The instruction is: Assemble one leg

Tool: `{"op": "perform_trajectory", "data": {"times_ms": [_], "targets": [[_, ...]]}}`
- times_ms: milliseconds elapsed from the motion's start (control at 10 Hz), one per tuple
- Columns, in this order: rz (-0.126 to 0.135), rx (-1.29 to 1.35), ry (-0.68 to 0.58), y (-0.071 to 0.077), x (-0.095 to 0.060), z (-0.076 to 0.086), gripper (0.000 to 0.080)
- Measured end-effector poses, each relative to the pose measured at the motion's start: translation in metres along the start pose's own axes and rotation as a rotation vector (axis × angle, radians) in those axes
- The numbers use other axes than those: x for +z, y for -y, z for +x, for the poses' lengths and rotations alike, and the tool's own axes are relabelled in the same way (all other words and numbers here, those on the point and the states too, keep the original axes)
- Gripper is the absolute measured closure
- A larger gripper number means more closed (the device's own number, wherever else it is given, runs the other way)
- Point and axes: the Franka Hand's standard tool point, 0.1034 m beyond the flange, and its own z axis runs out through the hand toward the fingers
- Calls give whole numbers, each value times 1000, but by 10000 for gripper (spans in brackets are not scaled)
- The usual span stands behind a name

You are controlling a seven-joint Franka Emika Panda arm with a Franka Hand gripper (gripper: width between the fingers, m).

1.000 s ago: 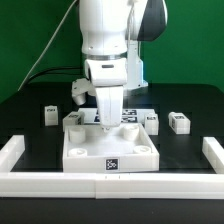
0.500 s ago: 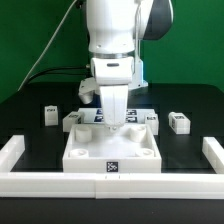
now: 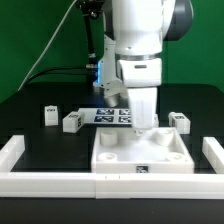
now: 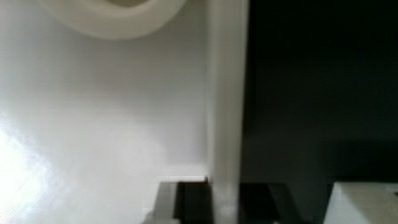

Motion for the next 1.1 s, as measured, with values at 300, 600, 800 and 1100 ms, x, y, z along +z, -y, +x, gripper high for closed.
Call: {"op": "perform_trajectory", "data": {"times_ms": [300, 600, 800, 1100], "targets": [[-16, -5, -15, -18, 2, 20, 742], [-22, 63, -18, -23, 2, 36, 742], [-17, 65, -16, -23, 2, 35, 742], [-16, 66, -16, -23, 2, 35, 570]]}}
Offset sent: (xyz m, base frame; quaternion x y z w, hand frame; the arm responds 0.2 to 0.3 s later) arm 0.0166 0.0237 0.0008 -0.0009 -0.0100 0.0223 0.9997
